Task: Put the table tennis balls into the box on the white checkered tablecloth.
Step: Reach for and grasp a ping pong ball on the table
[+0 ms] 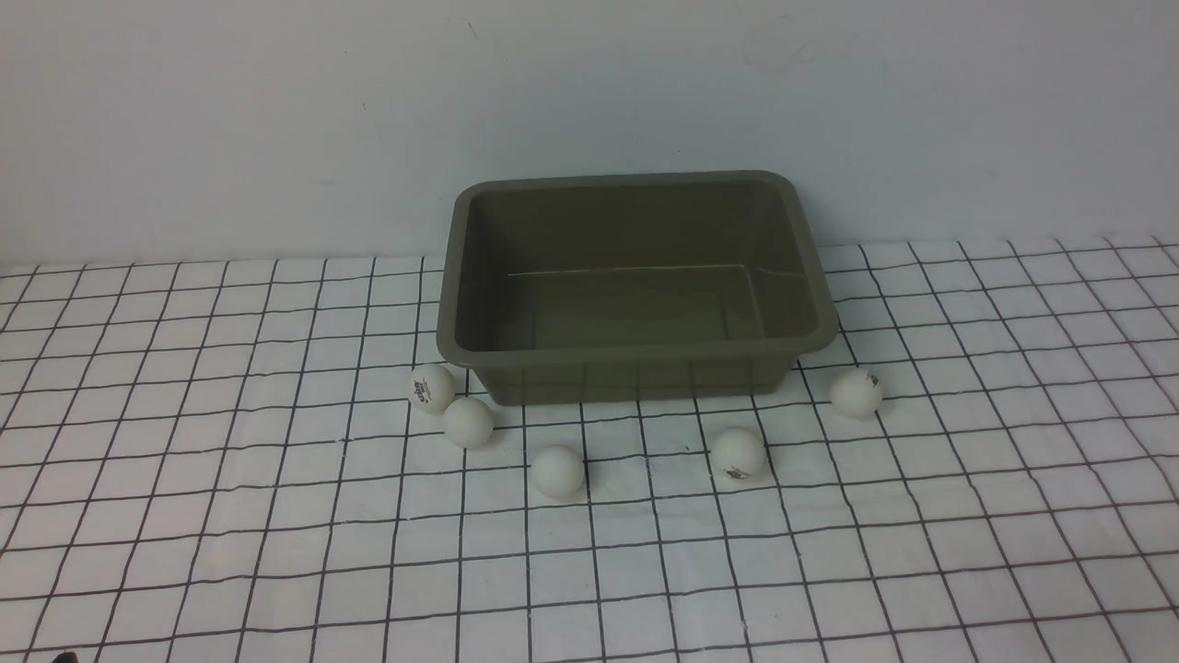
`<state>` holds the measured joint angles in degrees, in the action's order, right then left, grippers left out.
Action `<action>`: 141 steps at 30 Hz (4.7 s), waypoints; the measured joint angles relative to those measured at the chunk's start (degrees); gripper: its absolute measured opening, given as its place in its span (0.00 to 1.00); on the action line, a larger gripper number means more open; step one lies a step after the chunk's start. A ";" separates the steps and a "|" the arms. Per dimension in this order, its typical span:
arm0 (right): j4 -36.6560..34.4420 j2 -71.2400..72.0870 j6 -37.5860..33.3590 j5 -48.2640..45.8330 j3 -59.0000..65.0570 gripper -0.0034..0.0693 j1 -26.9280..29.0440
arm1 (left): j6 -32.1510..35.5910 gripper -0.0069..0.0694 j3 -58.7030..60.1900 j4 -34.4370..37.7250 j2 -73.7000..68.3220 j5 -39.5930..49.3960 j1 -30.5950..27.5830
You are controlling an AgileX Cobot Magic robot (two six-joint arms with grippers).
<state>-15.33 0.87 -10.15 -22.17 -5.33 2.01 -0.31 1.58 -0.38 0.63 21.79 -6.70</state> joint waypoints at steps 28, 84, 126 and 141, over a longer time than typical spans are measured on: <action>-11.41 -2.09 0.54 -18.45 -25.10 0.68 0.00 | 0.00 0.81 0.00 0.00 0.00 0.00 0.00; -21.69 -61.95 -42.33 -25.91 -41.60 0.68 0.00 | 20.51 0.81 -31.97 23.66 -21.12 22.44 0.18; -5.21 -118.08 -26.73 -25.95 -78.31 0.68 -10.17 | 20.51 0.81 -31.97 24.24 -21.12 24.90 0.18; -4.66 -119.31 -26.30 -26.93 -78.89 0.52 -10.08 | 20.51 0.81 -31.97 24.24 -21.12 24.90 0.18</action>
<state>-19.98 -118.45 -36.45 -49.10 -84.22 -8.07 20.20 -30.39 23.86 -20.49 46.69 -6.52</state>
